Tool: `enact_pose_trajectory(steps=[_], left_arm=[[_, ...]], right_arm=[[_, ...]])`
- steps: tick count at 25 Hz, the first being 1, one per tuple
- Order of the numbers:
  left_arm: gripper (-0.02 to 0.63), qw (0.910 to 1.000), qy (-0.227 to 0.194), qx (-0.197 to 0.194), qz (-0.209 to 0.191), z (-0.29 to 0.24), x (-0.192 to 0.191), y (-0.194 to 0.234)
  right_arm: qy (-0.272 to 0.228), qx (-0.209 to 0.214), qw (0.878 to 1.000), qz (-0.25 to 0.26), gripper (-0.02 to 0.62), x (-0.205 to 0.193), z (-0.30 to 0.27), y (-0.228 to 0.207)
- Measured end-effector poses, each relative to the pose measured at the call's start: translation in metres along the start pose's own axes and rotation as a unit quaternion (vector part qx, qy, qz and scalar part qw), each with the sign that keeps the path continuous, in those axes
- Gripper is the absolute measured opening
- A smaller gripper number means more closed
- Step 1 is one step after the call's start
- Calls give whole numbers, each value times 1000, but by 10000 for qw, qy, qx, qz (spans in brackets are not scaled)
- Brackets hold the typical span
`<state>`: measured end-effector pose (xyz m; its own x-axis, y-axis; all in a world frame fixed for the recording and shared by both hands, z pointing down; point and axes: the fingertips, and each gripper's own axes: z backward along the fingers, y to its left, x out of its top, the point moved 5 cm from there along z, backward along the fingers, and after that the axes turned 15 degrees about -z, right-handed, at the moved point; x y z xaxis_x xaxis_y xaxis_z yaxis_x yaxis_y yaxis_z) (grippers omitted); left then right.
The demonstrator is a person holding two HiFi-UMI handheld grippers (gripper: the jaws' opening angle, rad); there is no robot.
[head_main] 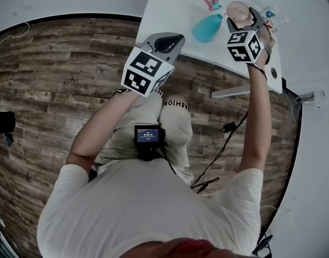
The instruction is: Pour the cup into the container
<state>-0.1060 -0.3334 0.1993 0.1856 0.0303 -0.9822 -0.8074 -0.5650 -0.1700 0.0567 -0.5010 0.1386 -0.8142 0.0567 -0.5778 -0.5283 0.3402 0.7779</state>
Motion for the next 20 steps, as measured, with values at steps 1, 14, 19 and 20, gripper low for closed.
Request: enact_pose_trajectory(steps=[1, 14, 19, 20], left_arm=[[11, 10000, 6, 3, 2, 0, 0, 0], [11, 10000, 30, -29, 23, 1, -2, 1], [11, 10000, 49, -36, 31, 2, -4, 1], [11, 10000, 51, -34, 31, 2, -4, 1]], right_arm=[[3, -5, 10000, 11, 371, 0, 0, 0], [14, -161, 9997, 163, 371, 6, -1, -2], [37, -229, 9994, 252, 371, 5, -2, -2], [43, -252, 9993, 272, 371, 5, -2, -3]])
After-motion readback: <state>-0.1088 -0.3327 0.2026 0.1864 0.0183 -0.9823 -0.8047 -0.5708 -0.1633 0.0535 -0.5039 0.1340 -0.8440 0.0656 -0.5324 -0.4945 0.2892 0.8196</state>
